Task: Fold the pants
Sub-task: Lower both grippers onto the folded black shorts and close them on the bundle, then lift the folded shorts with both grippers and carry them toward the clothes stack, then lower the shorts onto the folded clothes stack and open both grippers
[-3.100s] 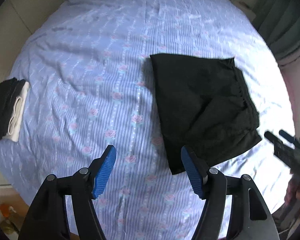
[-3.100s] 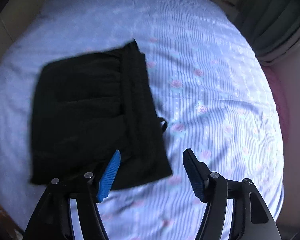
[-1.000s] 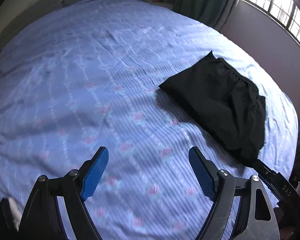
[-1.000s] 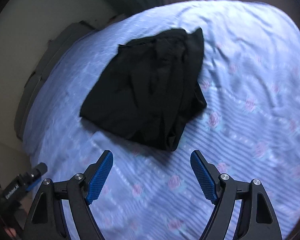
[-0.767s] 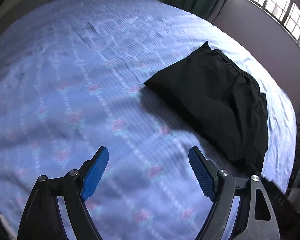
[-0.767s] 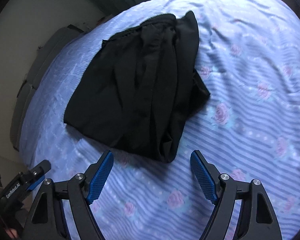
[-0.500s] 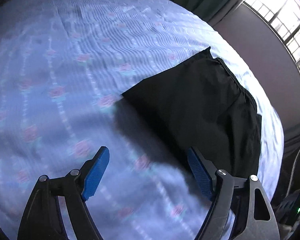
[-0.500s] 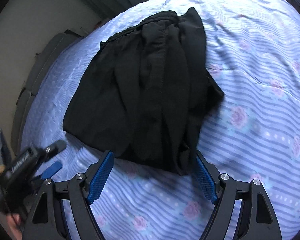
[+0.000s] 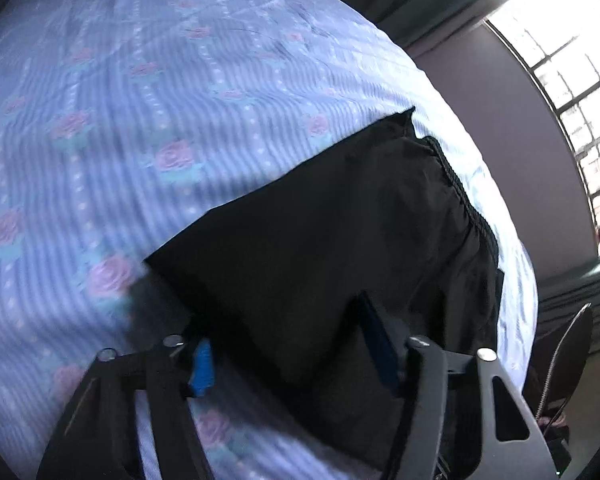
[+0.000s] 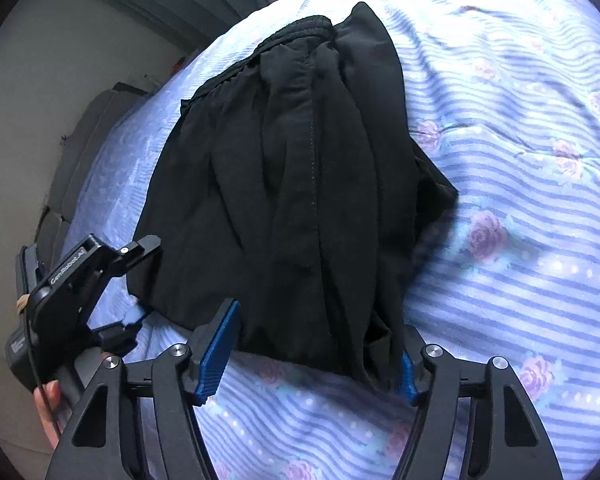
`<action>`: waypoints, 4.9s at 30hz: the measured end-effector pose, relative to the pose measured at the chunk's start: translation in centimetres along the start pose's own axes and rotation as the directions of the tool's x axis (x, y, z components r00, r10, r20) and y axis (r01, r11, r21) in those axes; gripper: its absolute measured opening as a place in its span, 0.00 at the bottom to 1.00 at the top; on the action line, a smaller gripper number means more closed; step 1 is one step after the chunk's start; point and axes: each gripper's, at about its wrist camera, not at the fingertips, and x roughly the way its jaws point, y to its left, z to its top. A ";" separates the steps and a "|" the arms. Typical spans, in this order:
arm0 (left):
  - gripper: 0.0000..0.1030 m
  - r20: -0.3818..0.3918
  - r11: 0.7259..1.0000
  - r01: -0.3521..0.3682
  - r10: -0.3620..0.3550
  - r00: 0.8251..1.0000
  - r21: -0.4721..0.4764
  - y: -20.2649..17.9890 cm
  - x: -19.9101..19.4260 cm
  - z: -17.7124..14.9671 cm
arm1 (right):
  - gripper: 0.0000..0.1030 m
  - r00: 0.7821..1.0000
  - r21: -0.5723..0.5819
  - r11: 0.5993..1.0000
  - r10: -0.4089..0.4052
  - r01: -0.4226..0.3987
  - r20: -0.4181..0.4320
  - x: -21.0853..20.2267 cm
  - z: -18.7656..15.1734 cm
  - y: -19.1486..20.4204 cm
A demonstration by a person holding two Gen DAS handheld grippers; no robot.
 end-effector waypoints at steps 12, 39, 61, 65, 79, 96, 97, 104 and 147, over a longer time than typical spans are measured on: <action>0.11 0.014 0.993 -0.020 0.018 1.000 0.113 -3.3 -0.8 0.5 | 0.15 0.998 -0.002 0.998 0.059 -0.059 -0.012 0.4 2.8 0.5; 0.09 0.162 0.986 -0.094 0.072 0.984 0.137 -11.6 -27.1 -11.6 | 0.11 0.989 -0.396 0.907 0.140 -0.145 -0.042 -24.6 3.3 7.4; 0.09 0.303 0.972 -0.163 0.209 0.930 -0.170 -9.7 -47.3 -33.1 | 0.11 0.922 -0.622 0.681 0.270 -0.388 -0.279 -42.6 -10.8 7.0; 0.09 0.323 0.969 -0.160 0.215 0.922 -0.188 -8.0 -50.5 -35.2 | 0.11 0.905 -0.609 0.671 0.286 -0.423 -0.314 -44.3 -13.9 7.7; 0.09 0.386 0.991 -0.111 0.130 0.913 -0.073 4.1 -63.3 -37.9 | 0.11 0.905 -0.603 0.676 0.348 -0.423 -0.245 -49.1 -27.9 16.1; 0.09 0.367 0.973 -0.095 0.168 0.915 -0.211 19.1 -71.4 -35.1 | 0.11 0.868 -0.570 0.655 0.355 -0.497 -0.349 -46.0 -38.6 27.1; 0.09 0.363 0.974 -0.097 0.169 0.916 -0.206 19.6 -71.4 -34.6 | 0.11 0.865 -0.563 0.658 0.350 -0.501 -0.360 -45.4 -39.0 27.9; 0.09 0.288 0.989 -0.059 0.097 0.953 -0.139 25.1 -69.9 -27.8 | 0.11 0.895 -0.523 0.730 0.306 -0.440 -0.325 -41.7 -41.1 31.7; 0.55 0.186 0.829 -0.556 0.538 0.822 0.062 46.2 -63.3 -33.7 | 0.63 0.898 -0.471 0.882 -0.205 -0.003 -0.389 -24.6 -64.3 28.0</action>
